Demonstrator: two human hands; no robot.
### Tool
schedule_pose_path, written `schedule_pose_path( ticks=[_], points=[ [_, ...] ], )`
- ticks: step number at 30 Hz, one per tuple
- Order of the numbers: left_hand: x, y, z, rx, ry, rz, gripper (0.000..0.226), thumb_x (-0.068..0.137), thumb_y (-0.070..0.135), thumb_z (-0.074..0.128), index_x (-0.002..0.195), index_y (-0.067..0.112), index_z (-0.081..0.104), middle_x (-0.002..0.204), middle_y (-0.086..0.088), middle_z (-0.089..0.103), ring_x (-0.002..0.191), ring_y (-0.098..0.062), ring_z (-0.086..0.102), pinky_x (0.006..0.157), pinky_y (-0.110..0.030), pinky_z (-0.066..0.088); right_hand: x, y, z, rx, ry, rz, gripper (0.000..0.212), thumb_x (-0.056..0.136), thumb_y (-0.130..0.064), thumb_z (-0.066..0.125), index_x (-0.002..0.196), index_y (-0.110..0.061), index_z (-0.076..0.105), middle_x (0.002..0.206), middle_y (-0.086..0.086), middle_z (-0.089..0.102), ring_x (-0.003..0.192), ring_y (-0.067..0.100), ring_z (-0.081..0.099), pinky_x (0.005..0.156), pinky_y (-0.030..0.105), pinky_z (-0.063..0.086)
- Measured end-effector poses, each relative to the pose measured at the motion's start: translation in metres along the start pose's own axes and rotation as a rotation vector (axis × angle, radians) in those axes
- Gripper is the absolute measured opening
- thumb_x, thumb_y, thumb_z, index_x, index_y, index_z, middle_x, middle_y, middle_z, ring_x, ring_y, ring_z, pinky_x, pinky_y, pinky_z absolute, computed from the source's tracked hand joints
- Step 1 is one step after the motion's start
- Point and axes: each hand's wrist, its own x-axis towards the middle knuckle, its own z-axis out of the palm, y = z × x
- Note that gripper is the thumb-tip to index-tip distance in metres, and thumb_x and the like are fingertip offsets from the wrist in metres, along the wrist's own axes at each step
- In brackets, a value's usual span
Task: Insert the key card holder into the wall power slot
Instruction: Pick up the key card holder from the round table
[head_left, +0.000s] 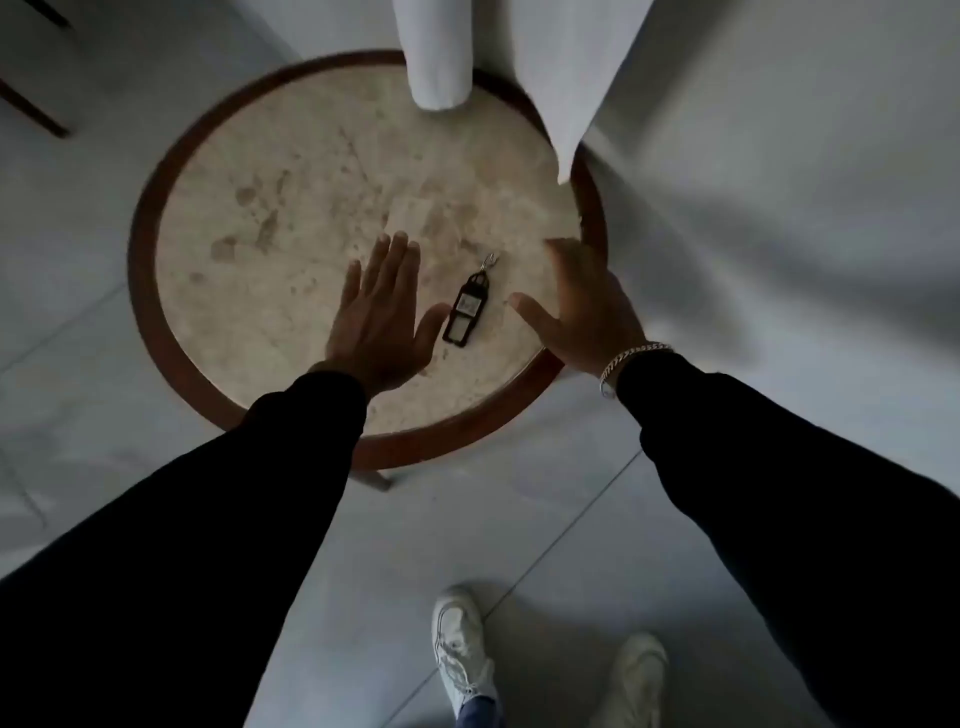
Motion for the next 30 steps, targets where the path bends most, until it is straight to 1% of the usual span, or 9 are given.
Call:
schedule_pose_path(
  ticks=[4,7,11,15,17,20,23,28,30],
  points=[
    [0.0,-0.015,0.031,0.059,-0.044,-0.024,0.078,0.102,0.054,0.028,0.158,0.004,0.008,0.169,-0.015,0.003,0.157,-0.028,-0.002,0.127,-0.054,0.003,0.0,0.0,0.035,-0.033,-0.046,0.015,0.071,0.089,-0.047,0.05,0.141,-0.001,0.034,0.148,0.02,0.039,0.141,0.034,0.033,0.115,0.048,0.033],
    [-0.003,-0.025,0.053,0.087,-0.073,-0.064,0.081,0.1,0.058,0.025,0.158,0.005,0.006,0.169,-0.014,0.001,0.157,-0.029,-0.004,0.127,-0.055,0.002,-0.002,0.003,0.058,-0.067,-0.052,0.03,0.075,0.091,-0.052,0.046,0.145,-0.003,0.028,0.156,0.019,0.028,0.147,0.032,0.021,0.118,0.044,0.023],
    [-0.006,-0.031,0.069,0.128,-0.043,-0.076,0.084,0.097,0.062,0.02,0.158,0.006,0.005,0.169,-0.014,0.002,0.157,-0.03,-0.002,0.126,-0.056,0.0,-0.004,0.002,0.075,-0.091,-0.028,0.021,0.071,0.091,-0.054,0.044,0.14,-0.002,0.039,0.153,0.017,0.034,0.145,0.031,0.027,0.118,0.044,0.027],
    [-0.005,-0.033,0.074,0.147,-0.005,-0.068,0.083,0.097,0.062,0.016,0.158,0.007,0.004,0.169,-0.014,0.002,0.157,-0.029,-0.002,0.126,-0.056,0.001,0.009,-0.006,0.081,-0.116,0.126,-0.006,0.058,0.092,-0.054,0.043,0.109,-0.002,0.06,0.126,0.017,0.058,0.118,0.031,0.052,0.096,0.043,0.046],
    [-0.006,-0.032,0.074,0.155,-0.004,-0.07,0.083,0.097,0.062,0.014,0.158,0.007,0.004,0.169,-0.014,0.002,0.157,-0.029,-0.002,0.126,-0.056,0.001,0.017,-0.012,0.082,-0.139,0.162,0.04,0.059,0.09,-0.058,0.043,0.099,-0.004,0.063,0.114,0.014,0.061,0.108,0.029,0.053,0.084,0.041,0.048],
    [-0.006,-0.032,0.073,0.153,-0.002,-0.07,0.083,0.097,0.062,0.013,0.158,0.007,0.003,0.169,-0.014,0.001,0.157,-0.028,-0.002,0.127,-0.056,0.001,0.026,-0.02,0.083,-0.165,0.152,0.113,0.063,0.086,-0.064,0.044,0.096,-0.006,0.063,0.111,0.012,0.058,0.104,0.028,0.052,0.08,0.038,0.045],
    [-0.005,-0.033,0.074,0.166,0.002,-0.065,0.083,0.098,0.062,0.014,0.158,0.007,0.003,0.17,-0.013,0.001,0.157,-0.028,-0.002,0.127,-0.056,0.001,0.034,-0.027,0.082,-0.126,0.132,0.172,0.057,0.081,-0.06,0.055,0.101,-0.007,0.062,0.112,0.012,0.057,0.107,0.028,0.051,0.083,0.038,0.044],
    [-0.004,-0.035,0.077,0.175,0.013,-0.066,0.083,0.097,0.063,0.014,0.158,0.007,0.004,0.169,-0.013,0.003,0.157,-0.028,0.0,0.127,-0.057,0.003,0.056,-0.04,0.076,0.207,0.054,0.458,0.042,0.068,-0.042,0.078,0.093,-0.01,0.066,0.097,0.007,0.069,0.092,0.02,0.063,0.068,0.022,0.04],
    [-0.003,-0.035,0.078,0.174,0.016,-0.067,0.084,0.097,0.064,0.013,0.158,0.007,0.004,0.169,-0.013,0.003,0.157,-0.028,0.0,0.127,-0.057,0.003,0.063,-0.041,0.071,0.33,0.055,0.551,0.044,0.063,-0.033,0.084,0.095,-0.005,0.072,0.097,0.009,0.074,0.089,0.018,0.069,0.062,0.018,0.043]
  ],
)
